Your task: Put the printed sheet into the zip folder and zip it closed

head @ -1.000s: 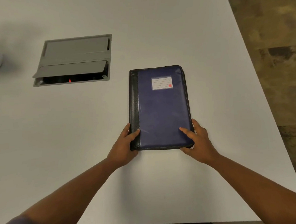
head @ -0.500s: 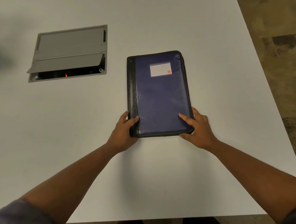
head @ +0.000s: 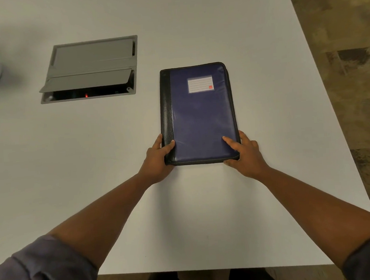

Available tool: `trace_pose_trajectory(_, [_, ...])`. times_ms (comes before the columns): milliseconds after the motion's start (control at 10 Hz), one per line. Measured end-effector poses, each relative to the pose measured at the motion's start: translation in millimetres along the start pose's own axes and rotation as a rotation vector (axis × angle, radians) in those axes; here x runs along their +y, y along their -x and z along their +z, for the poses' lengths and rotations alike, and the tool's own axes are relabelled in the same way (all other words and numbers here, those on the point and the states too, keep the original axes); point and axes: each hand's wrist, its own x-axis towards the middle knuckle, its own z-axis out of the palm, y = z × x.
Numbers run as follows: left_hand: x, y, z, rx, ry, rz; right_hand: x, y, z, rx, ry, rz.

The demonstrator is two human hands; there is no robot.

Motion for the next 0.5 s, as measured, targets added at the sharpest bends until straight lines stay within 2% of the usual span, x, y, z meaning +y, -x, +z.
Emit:
trace_pose_trajectory(300, [13.7, 1.6, -15.3, -0.161, -0.152, -0.110, -24.9, 6.4, -13.4, -0.080, 0.163, 0.066])
trace_pose_trajectory(400, [28.0, 4.0, -23.4, -0.134, -0.166, -0.118, -37.2, 7.5, -23.3, -0.045, 0.173, 0.056])
trace_pose_trajectory(500, [49.2, 7.8, -35.5, 0.052, -0.281, -0.028, -54.6, 8.7, -40.5, 0.081, 0.169, -0.030])
